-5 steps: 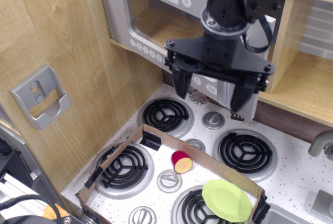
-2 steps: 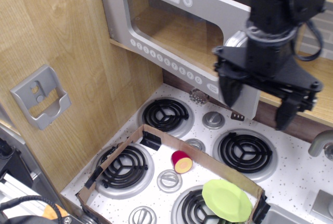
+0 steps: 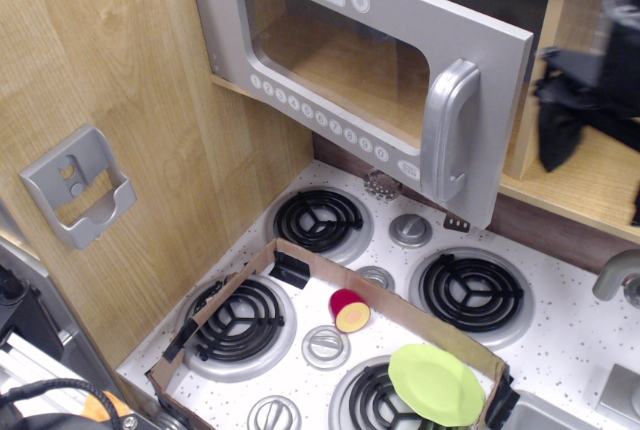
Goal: Open microwave
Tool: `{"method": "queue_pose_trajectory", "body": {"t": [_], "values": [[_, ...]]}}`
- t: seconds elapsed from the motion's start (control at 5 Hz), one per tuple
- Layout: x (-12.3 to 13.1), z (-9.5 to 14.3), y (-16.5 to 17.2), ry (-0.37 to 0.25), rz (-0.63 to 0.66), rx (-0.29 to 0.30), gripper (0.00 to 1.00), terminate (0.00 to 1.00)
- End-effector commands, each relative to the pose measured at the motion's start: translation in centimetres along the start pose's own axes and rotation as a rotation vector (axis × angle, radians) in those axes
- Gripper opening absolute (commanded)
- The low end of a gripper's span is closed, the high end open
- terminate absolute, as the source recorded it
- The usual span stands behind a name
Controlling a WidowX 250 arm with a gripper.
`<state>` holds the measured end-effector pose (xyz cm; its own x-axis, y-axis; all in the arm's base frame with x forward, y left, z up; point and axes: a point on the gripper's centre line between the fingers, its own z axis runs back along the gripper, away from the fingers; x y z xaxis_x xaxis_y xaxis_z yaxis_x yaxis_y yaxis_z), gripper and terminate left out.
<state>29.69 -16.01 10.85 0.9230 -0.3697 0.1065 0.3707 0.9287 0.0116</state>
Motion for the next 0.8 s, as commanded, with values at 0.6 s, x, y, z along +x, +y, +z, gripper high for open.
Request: {"method": "queue_pose_trajectory", "body": {"t": [0.6], "values": [[0.9,-1.9,5.3,-0.250,-0.316,-0.045,1.00,0.00]]}}
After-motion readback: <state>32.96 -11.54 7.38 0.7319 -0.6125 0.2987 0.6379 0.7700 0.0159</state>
